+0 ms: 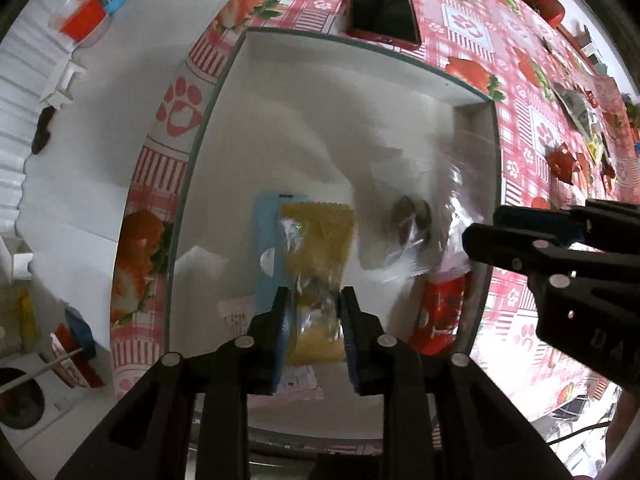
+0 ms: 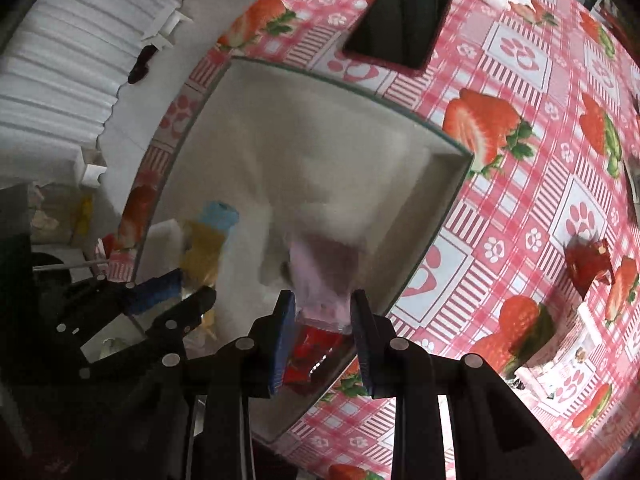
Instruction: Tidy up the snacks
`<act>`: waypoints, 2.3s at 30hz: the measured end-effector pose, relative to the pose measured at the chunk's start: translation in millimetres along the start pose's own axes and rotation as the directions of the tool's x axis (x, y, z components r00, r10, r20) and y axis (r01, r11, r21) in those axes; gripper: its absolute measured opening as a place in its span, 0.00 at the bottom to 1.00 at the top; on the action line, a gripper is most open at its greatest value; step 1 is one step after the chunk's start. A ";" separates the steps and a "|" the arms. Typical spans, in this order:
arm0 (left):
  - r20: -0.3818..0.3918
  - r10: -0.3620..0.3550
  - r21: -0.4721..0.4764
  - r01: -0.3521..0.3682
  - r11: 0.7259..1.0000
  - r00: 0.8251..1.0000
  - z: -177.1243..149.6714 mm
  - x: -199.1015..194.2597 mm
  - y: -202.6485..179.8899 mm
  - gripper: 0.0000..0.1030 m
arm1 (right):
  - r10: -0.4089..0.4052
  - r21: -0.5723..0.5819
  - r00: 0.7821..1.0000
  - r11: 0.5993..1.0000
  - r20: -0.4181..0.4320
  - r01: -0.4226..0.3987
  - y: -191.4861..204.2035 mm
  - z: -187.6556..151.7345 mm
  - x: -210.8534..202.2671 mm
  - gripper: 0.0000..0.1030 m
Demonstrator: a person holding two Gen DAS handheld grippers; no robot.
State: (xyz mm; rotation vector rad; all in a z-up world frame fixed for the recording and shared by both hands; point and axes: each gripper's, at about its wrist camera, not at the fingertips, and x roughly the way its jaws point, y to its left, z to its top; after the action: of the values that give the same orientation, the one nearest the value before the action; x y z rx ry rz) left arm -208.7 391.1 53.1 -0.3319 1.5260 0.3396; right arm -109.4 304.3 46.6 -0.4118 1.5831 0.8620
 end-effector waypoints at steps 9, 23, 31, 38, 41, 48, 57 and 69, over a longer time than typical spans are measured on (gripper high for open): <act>0.030 0.028 -0.027 -0.027 0.999 0.999 -0.5 -9.7 3.6 0.75 | -0.041 0.031 0.999 0.999 0.025 0.040 -10.9 -6.6 -4.8 0.84; 0.048 0.033 0.041 -0.035 0.999 0.998 9.4 -14.8 -35.5 0.76 | -0.174 0.136 0.976 0.978 0.129 0.156 -53.2 -21.3 -39.9 0.85; 0.049 0.036 0.073 -0.040 0.997 0.998 9.7 -15.8 -44.3 0.76 | -0.190 0.185 0.969 0.969 0.157 0.161 -69.9 -31.3 -53.4 0.85; 0.051 0.039 0.096 -0.044 0.994 0.998 13.3 -13.7 -56.4 0.76 | -0.184 0.201 0.968 0.968 0.168 0.149 -74.0 -33.9 -57.2 0.85; 0.051 0.042 0.102 -0.047 0.994 0.998 11.1 -16.8 -57.7 0.76 | -0.183 0.205 0.968 0.968 0.170 0.147 -76.2 -34.9 -58.4 0.85; 0.048 0.046 0.121 -0.051 0.991 0.998 10.8 -17.5 -65.2 0.76 | -0.185 0.223 0.967 0.964 0.175 0.144 -84.4 -39.0 -61.8 0.85; 0.044 0.037 0.149 -0.044 0.988 0.998 13.4 -18.5 -72.6 0.76 | -0.166 0.338 0.972 0.936 0.166 0.102 -129.4 -51.5 -59.8 1.00; 0.038 0.033 0.175 -0.040 0.984 0.999 19.6 -19.0 -85.9 0.76 | -0.145 0.616 0.987 0.784 0.062 0.077 -220.5 -76.9 -47.8 1.00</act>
State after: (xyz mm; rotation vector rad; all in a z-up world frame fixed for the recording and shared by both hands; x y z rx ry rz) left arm -155.4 321.0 72.3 -0.1584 1.5171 0.2362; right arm 0.1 93.4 27.2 0.0146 1.6199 0.2329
